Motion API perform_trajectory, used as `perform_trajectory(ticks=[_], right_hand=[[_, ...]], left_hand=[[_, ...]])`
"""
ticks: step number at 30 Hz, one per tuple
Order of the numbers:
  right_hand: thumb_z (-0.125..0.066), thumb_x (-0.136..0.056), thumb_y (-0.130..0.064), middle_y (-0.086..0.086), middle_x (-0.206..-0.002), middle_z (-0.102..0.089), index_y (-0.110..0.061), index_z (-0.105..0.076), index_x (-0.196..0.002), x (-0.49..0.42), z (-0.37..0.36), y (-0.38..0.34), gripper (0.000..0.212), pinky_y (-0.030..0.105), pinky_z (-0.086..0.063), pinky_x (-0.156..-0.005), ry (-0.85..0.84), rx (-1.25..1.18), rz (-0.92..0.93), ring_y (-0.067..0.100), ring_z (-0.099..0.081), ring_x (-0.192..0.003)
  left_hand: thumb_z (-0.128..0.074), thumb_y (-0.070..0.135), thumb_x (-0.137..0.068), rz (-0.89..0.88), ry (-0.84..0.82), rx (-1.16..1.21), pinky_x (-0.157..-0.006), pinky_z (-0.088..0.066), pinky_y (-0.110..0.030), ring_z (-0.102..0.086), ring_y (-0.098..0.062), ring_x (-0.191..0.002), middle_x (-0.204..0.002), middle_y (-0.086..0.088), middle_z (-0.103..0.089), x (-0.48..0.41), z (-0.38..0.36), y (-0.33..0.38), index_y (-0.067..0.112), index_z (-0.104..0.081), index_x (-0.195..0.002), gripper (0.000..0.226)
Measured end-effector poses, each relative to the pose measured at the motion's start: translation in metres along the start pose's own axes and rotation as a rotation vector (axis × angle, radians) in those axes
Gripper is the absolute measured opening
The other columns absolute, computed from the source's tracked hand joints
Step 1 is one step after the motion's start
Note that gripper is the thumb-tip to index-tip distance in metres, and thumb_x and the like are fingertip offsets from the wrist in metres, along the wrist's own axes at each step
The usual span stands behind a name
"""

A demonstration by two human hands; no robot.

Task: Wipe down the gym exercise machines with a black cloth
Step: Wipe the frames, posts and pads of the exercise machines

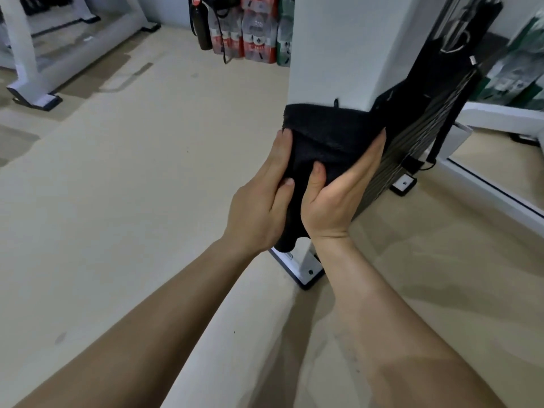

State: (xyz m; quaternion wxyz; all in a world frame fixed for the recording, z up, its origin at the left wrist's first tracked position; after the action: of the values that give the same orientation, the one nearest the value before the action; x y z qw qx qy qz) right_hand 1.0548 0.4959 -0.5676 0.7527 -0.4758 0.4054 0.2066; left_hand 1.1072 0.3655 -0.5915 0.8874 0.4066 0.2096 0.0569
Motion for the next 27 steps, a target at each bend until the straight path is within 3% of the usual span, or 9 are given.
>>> perform_trajectory(ticks=[5, 7, 10, 12, 15, 19, 21, 24, 27], right_hand=[[-0.04, -0.102, -0.037, 0.036, -0.147, -0.024, 0.031, -0.019, -0.135, 0.035, -0.011, 0.024, 0.079, 0.042, -0.021, -0.121, -0.074, 0.001, -0.041, 0.046, -0.027, -0.141], [-0.043, -0.101, -0.034, 0.037, -0.147, -0.023, 0.029, -0.016, -0.137, 0.049, -0.018, 0.035, 0.077, 0.039, -0.019, -0.122, -0.128, 0.005, -0.065, 0.045, -0.025, -0.141], [-0.046, -0.101, -0.028, 0.042, -0.149, -0.021, 0.024, -0.012, -0.141, 0.068, -0.02, 0.045, 0.074, 0.033, -0.015, -0.123, -0.236, 0.026, -0.096, 0.042, -0.021, -0.143], [-0.046, -0.099, -0.024, 0.041, -0.151, -0.019, 0.025, -0.013, -0.142, 0.067, -0.012, 0.04, 0.073, 0.032, -0.014, -0.123, -0.251, -0.004, -0.123, 0.039, -0.019, -0.145], [-0.045, -0.099, -0.03, 0.04, -0.152, -0.017, 0.026, -0.014, -0.143, 0.037, -0.001, 0.011, 0.077, 0.036, -0.015, -0.123, -0.158, -0.045, -0.12, 0.04, -0.018, -0.146], [-0.042, -0.098, -0.038, 0.039, -0.151, -0.02, 0.024, -0.014, -0.143, 0.012, 0.002, -0.009, 0.082, 0.041, -0.018, -0.123, -0.075, -0.042, -0.121, 0.043, -0.021, -0.145], [-0.041, -0.098, -0.035, 0.039, -0.149, -0.023, 0.024, -0.015, -0.142, 0.015, 0.002, 0.0, 0.079, 0.036, -0.018, -0.122, -0.055, -0.029, -0.127, 0.041, -0.024, -0.143], [-0.041, -0.099, -0.031, 0.039, -0.147, -0.028, 0.026, -0.018, -0.141, 0.032, -0.004, 0.02, 0.074, 0.026, -0.017, -0.12, -0.038, -0.025, -0.168, 0.037, -0.027, -0.14], [-0.038, -0.1, -0.035, 0.039, -0.145, -0.031, 0.026, -0.02, -0.14, 0.056, -0.011, 0.036, 0.075, 0.024, -0.018, -0.119, -0.027, -0.026, -0.195, 0.036, -0.03, -0.138]], left_hand=[[-0.036, 0.025, -0.1, 0.058, -0.04, -0.024, -0.091, -0.04, -0.014, -0.042, -0.004, -0.138, -0.162, 0.019, -0.025, 0.019, -0.027, -0.029, 0.046, -0.006, -0.156, 0.067], [-0.039, 0.027, -0.104, 0.114, -0.034, -0.012, -0.086, -0.041, -0.016, -0.05, -0.008, -0.131, -0.156, 0.015, -0.038, 0.025, -0.037, -0.041, 0.051, -0.006, -0.154, 0.065], [-0.048, 0.028, -0.102, 0.225, 0.061, 0.055, -0.071, -0.045, -0.024, -0.064, -0.01, -0.084, -0.104, 0.006, -0.073, 0.03, -0.035, -0.05, 0.054, -0.021, -0.151, 0.062], [-0.054, 0.03, -0.1, 0.283, 0.16, 0.107, -0.072, -0.05, -0.025, -0.066, -0.004, -0.077, -0.087, 0.01, -0.075, 0.029, -0.023, -0.048, 0.05, -0.042, -0.144, 0.05], [-0.062, 0.034, -0.096, 0.358, 0.256, 0.179, -0.086, -0.055, -0.025, -0.069, 0.003, -0.09, -0.099, 0.015, -0.076, 0.024, -0.006, -0.046, 0.037, -0.067, -0.126, 0.03], [-0.062, 0.033, -0.096, 0.361, 0.197, 0.117, -0.09, -0.055, -0.028, -0.069, 0.004, -0.097, -0.107, 0.013, -0.075, 0.027, -0.006, -0.042, 0.033, -0.068, -0.126, 0.03], [-0.06, 0.036, -0.096, 0.363, 0.138, 0.07, -0.091, -0.054, -0.032, -0.069, -0.003, -0.1, -0.111, 0.01, -0.075, 0.029, -0.01, -0.044, 0.037, -0.064, -0.13, 0.034], [-0.053, 0.034, -0.099, 0.346, 0.048, -0.021, -0.085, -0.053, -0.034, -0.066, -0.016, -0.075, -0.115, 0.008, -0.074, 0.028, -0.017, -0.047, 0.039, -0.058, -0.137, 0.038], [-0.048, 0.026, -0.099, 0.339, -0.02, -0.093, -0.077, -0.053, -0.036, -0.051, -0.012, -0.055, -0.103, 0.0, -0.076, 0.029, -0.024, -0.057, 0.042, -0.053, -0.14, 0.044]])
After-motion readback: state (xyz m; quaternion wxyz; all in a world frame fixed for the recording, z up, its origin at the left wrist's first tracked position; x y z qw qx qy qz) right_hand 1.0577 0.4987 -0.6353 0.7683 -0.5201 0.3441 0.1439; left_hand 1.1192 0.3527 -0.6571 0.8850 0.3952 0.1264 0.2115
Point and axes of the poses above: each hand's wrist, its own x-axis away from the middle knuckle, its own z-axis out of the back of the hand, y = z × x, the point moved 10 cm from there along -x, towards the middle knuckle
